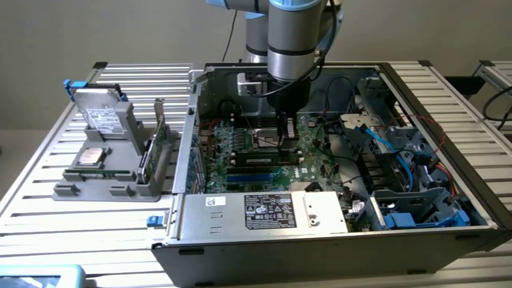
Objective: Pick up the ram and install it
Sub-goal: 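Insert the ram into the slot, then press down the ram until it locks into place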
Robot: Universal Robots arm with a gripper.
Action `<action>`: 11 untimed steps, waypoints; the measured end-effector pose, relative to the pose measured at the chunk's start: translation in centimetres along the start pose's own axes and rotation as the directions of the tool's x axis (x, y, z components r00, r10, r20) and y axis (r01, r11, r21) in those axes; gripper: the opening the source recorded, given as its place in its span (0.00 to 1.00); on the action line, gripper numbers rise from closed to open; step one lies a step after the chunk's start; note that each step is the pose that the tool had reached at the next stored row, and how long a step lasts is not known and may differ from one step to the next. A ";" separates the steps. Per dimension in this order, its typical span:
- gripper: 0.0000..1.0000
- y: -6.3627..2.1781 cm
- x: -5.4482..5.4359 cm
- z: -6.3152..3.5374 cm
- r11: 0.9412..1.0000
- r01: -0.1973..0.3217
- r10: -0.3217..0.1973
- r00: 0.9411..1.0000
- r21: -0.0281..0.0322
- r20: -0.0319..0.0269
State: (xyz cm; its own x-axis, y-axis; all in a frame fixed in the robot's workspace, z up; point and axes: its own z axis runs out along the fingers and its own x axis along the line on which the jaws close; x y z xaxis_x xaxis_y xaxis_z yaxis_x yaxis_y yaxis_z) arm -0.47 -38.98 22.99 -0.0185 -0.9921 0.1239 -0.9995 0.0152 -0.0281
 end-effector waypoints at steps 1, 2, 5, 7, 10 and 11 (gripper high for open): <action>0.27 0.00 0.0 0.00 1.000 0.000 0.000 1.000 0.000 0.000; 0.27 0.00 0.0 0.00 1.000 0.000 0.000 1.000 0.000 0.000; 0.27 0.00 0.0 0.00 1.000 0.000 0.000 1.000 0.000 0.000; 0.27 0.00 0.0 0.00 1.000 0.000 0.000 1.000 0.000 0.000; 0.27 0.00 0.0 0.00 1.000 0.000 0.000 1.000 0.000 0.000; 0.25 0.00 0.0 0.00 1.000 0.000 0.000 1.000 0.000 0.000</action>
State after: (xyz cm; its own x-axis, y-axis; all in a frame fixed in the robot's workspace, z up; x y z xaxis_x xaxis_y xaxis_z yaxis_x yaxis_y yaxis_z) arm -0.47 -38.99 22.99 -0.0185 -0.9921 0.1239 -0.9995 0.0152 -0.0281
